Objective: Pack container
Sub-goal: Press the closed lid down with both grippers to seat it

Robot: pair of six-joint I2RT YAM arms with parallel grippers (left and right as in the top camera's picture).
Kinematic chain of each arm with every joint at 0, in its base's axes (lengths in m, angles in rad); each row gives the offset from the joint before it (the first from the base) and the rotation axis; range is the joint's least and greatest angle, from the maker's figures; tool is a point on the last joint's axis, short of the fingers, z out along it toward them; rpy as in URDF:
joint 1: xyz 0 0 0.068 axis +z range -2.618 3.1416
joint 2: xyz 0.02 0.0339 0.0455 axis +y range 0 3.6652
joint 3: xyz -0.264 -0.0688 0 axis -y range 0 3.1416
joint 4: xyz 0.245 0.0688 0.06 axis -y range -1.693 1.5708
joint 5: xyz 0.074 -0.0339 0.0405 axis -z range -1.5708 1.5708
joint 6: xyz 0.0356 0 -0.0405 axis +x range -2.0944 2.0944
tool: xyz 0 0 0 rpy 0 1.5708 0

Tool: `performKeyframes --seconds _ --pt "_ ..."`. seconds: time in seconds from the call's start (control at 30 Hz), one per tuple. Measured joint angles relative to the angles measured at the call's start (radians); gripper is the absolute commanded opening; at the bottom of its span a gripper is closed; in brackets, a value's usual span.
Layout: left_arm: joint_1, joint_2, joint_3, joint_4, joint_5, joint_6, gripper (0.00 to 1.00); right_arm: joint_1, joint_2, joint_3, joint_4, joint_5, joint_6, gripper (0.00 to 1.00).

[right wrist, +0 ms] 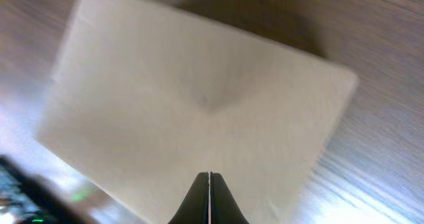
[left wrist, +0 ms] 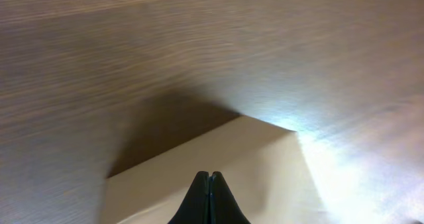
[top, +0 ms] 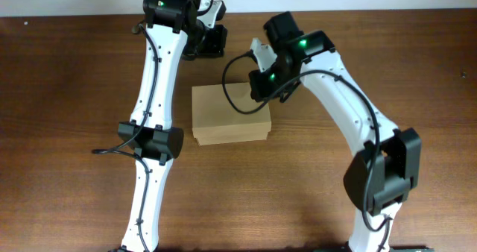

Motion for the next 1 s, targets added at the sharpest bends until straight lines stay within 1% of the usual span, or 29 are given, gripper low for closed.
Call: performKeyframes --seconds 0.13,0.33,0.5,0.6,0.77,1.0 --pt "0.000 -0.042 -0.055 0.000 -0.112 -0.004 0.01 0.046 -0.045 0.000 -0.026 0.109 -0.005 0.04" --pt "0.000 -0.181 -0.196 0.000 -0.298 -0.007 0.02 0.077 -0.060 0.002 -0.092 0.202 -0.007 0.04" --pt "0.000 -0.281 -0.308 0.000 -0.373 -0.007 0.01 0.085 -0.061 -0.027 -0.093 0.239 -0.008 0.04" --pt "0.000 -0.309 -0.350 0.000 -0.418 -0.007 0.02 0.098 -0.061 -0.068 -0.068 0.249 -0.007 0.04" --pt "0.000 -0.327 -0.372 0.000 -0.454 -0.007 0.02 0.124 -0.061 -0.168 -0.007 0.253 -0.008 0.04" --pt "0.003 -0.352 -0.391 0.000 -0.465 -0.007 0.01 0.131 -0.089 -0.269 0.088 0.245 0.002 0.04"
